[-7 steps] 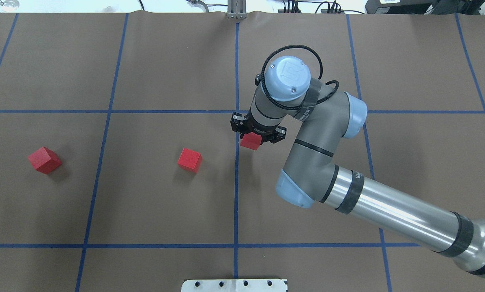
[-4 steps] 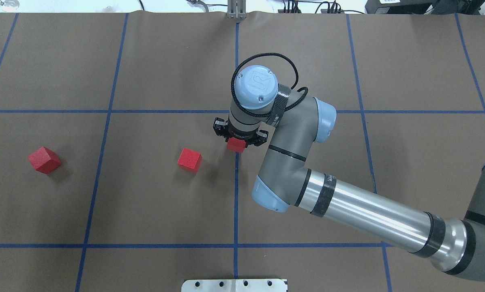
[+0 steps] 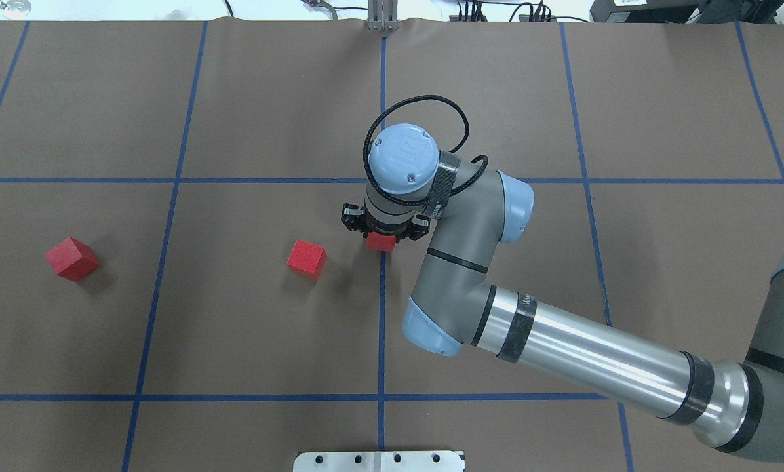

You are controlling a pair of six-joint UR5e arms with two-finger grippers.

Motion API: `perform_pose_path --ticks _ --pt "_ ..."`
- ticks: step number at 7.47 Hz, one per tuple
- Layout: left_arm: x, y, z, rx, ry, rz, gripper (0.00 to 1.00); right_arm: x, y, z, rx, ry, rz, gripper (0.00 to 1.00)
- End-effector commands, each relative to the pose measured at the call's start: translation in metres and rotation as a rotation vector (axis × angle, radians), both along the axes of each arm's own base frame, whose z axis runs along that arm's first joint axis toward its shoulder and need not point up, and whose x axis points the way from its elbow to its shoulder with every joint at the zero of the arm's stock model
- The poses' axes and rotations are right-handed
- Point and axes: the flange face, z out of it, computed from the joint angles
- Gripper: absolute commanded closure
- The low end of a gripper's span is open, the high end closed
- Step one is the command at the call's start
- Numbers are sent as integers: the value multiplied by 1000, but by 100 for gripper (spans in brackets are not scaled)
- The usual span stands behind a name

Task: Form red blocks into L shape at center
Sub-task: 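Carry the red cube with the right gripper to the table center and lower it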

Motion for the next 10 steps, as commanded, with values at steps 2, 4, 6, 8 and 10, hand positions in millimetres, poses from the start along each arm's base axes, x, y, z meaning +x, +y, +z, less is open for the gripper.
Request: perform_pose_path --ticks 2,4,6,8,10 --pt "0 0 -2 3 1 -2 0 -8 5 7 10 21 -9 52" --pt "0 0 -4 6 3 -2 0 -8 5 6 31 23 -21 27" --pt "3 1 -7 5 43 8 0 -7 5 3 54 22 -38 0" --pt "10 -4 -20 68 69 3 0 2 2 -5 73 5 -47 0" --pt "92 -47 -90 82 140 9 0 77 -11 -15 33 -29 -27 0"
